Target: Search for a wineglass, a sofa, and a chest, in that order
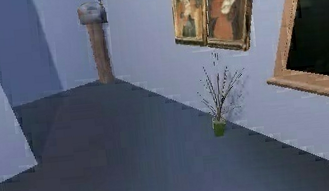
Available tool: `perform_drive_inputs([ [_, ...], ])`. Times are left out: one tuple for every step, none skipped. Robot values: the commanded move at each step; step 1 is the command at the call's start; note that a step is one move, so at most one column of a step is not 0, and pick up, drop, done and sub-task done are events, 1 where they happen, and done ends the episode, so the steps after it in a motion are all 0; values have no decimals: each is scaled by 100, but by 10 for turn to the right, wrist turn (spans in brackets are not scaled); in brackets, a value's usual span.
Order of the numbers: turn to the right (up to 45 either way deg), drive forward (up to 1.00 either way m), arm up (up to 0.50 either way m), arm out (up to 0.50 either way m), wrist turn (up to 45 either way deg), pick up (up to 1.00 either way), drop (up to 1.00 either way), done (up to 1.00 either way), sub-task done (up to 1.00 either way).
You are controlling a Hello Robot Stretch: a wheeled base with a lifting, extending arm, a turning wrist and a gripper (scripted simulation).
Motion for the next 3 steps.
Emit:
perform_drive_inputs([
  [0, 15, 0, 0, 0, 0, 0, 0, 0],
  [-450, 0, 0, 0, 0, 0, 0, 0, 0],
  [-420, 0, 0, 0, 0, 0, 0, 0, 0],
])
